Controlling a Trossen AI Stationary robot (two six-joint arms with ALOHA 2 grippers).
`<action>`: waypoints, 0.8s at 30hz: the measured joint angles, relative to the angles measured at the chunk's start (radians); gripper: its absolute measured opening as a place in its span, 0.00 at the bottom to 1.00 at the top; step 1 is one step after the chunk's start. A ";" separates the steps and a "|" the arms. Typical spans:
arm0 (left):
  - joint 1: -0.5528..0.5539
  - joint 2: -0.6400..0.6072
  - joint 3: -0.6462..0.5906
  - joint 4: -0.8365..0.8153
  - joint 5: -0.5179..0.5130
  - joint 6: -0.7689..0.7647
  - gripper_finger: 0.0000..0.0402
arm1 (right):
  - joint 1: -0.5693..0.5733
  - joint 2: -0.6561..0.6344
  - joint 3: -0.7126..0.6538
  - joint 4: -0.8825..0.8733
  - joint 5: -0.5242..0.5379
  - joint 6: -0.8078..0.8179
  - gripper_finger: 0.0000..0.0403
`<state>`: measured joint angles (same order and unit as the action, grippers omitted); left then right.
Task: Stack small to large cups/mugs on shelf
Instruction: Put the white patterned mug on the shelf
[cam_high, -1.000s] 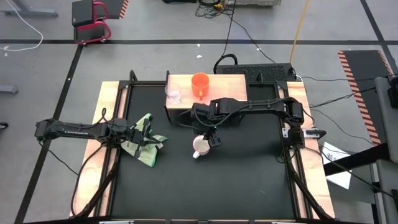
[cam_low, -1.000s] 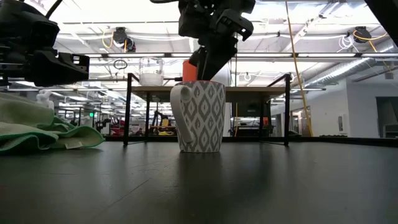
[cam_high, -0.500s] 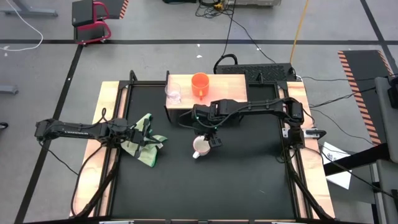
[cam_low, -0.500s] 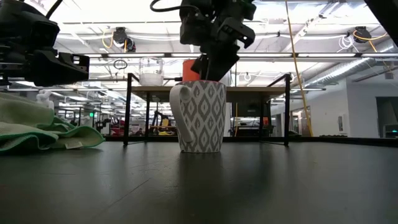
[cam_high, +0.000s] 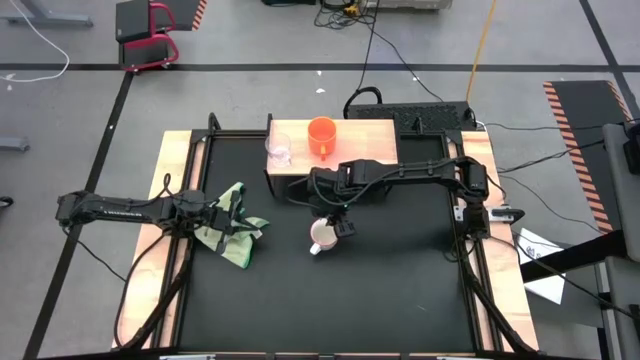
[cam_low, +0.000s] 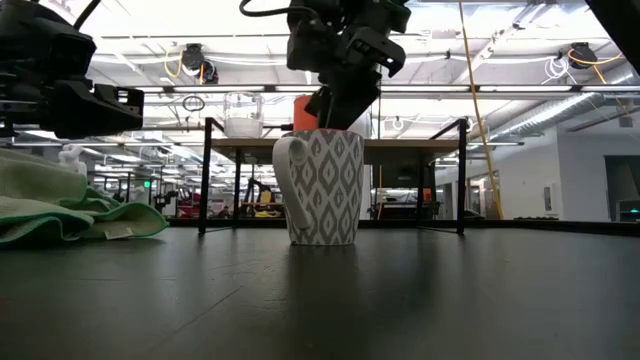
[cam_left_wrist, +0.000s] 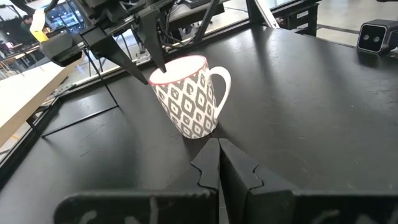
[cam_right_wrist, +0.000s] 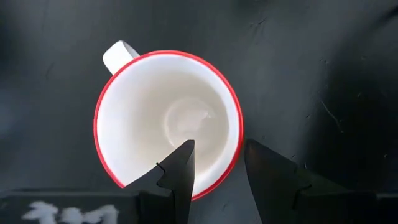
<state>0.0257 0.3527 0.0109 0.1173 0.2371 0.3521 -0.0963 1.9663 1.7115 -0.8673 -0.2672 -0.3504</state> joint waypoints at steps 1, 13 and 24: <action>0.000 0.000 0.000 0.000 0.000 0.000 0.02 | 0.000 0.000 0.000 0.004 0.000 0.005 0.33; 0.000 0.000 0.000 -0.001 0.000 -0.014 0.02 | 0.000 0.001 -0.013 0.025 0.000 0.027 0.33; 0.000 0.000 0.000 -0.001 0.000 -0.015 0.02 | 0.000 0.001 -0.035 0.033 0.000 0.025 0.33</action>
<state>0.0257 0.3527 0.0109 0.1165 0.2371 0.3374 -0.0963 1.9671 1.6762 -0.8347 -0.2676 -0.3252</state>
